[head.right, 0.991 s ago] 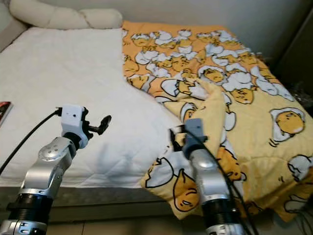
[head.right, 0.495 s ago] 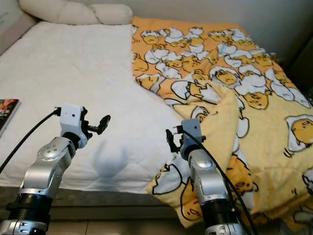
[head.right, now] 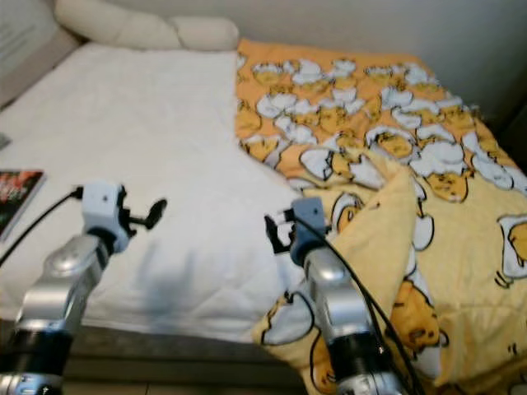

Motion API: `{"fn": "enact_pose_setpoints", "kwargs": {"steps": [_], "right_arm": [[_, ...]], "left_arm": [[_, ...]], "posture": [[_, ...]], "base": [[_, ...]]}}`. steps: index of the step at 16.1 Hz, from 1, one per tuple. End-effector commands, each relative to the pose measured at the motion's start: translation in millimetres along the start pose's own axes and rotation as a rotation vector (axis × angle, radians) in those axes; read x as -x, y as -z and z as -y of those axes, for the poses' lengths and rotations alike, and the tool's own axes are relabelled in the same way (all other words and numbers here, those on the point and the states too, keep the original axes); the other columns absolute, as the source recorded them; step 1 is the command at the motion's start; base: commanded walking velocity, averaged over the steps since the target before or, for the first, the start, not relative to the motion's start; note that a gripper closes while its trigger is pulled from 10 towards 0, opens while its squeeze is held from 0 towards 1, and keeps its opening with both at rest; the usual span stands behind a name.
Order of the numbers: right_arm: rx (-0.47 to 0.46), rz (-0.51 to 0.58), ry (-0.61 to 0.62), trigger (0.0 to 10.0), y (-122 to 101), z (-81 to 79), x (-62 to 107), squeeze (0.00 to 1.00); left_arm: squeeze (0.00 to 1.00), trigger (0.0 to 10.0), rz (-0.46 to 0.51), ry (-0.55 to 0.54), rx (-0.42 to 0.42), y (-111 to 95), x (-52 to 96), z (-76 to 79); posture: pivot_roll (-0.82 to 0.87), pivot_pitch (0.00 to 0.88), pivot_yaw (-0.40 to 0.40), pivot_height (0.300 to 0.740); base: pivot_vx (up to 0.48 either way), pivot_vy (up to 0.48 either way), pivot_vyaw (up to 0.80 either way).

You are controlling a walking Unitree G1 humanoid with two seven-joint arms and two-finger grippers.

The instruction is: Clean up the room

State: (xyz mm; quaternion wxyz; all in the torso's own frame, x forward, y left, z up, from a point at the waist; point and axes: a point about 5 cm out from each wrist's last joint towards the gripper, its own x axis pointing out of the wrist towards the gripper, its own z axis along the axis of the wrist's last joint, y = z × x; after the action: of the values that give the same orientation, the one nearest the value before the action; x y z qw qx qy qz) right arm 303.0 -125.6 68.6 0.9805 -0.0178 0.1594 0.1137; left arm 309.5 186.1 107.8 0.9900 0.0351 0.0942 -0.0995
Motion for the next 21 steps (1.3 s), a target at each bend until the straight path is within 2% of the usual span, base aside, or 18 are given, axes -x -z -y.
{"fn": "enact_pose_setpoints", "kwargs": {"steps": [1, 3, 4, 5, 9, 12, 13, 14, 18, 21], "right_arm": [[-0.003, -0.018, 0.052, 10.0, 3, 14.1, 3.3, 0.00], [-0.024, -0.021, 0.055, 10.0, 5, 14.3, 4.1, 0.00], [-0.045, -0.037, 0.055, 10.0, 7, 14.7, 4.3, 0.60], [-0.047, -0.062, 0.067, 10.0, 11, 16.2, 3.9, 1.00], [-0.026, -0.222, 0.134, 10.0, 27, 22.7, -9.7, 1.00], [0.020, -0.299, 0.205, 10.0, 30, 28.5, -13.3, 1.00], [0.027, -0.326, 0.247, 10.0, 35, 32.2, -12.6, 0.69], [0.020, -0.352, 0.289, 10.0, 40, 35.8, -11.1, 0.00], [0.036, -0.418, 0.390, 10.0, 54, 45.3, -6.4, 0.00], [0.012, -0.428, 0.516, 10.0, 59, 55.7, 0.1, 0.00]], "left_arm": [[0.00, 10.0, 0.010, 0.052, -0.011, -4, -3.4, 12.1], [0.00, 10.0, 0.016, 0.116, -0.055, -5, -0.2, 17.0], [0.00, 10.0, 0.013, 0.173, -0.081, -5, 2.9, 21.4], [0.00, 10.0, 0.005, 0.199, -0.096, -4, 4.6, 23.1], [0.00, 10.0, -0.053, 0.356, -0.201, 0, 17.8, 28.6], [0.00, 10.0, -0.089, 0.400, -0.230, 4, 27.3, 28.0], [0.00, 10.0, -0.099, 0.410, -0.230, 5, 29.5, 28.0], [0.00, 10.0, -0.107, 0.421, -0.233, 6, 31.5, 28.6], [0.00, 10.0, -0.124, 0.461, -0.246, 8, 36.2, 32.4], [0.00, 10.0, -0.131, 0.500, -0.245, 10, 42.5, 35.7]], "posture": [[0.00, 0.000, -0.013, 0.740], [0.00, 0.000, -0.010, 0.740], [0.00, 0.000, -0.008, 0.740], [0.01, 0.000, -0.008, 0.740], [0.04, 0.000, -0.012, 0.740], [0.06, 0.000, -0.023, 0.740], [0.06, 0.000, -0.027, 0.740], [0.07, 0.000, -0.029, 0.740], [0.07, 0.000, -0.039, 0.740], [0.07, 0.000, -0.047, 0.740]], "base": [[0.337, 0.000, 0.00], [0.135, 0.000, 0.00], [0.000, 0.000, 0.00], [0.000, 0.000, 0.00], [0.000, 0.000, 0.00], [0.000, 0.000, 0.00], [0.000, 0.000, 0.00], [0.000, 0.000, 0.00], [0.000, 0.000, 0.00], [0.000, 0.000, 0.00]]}}
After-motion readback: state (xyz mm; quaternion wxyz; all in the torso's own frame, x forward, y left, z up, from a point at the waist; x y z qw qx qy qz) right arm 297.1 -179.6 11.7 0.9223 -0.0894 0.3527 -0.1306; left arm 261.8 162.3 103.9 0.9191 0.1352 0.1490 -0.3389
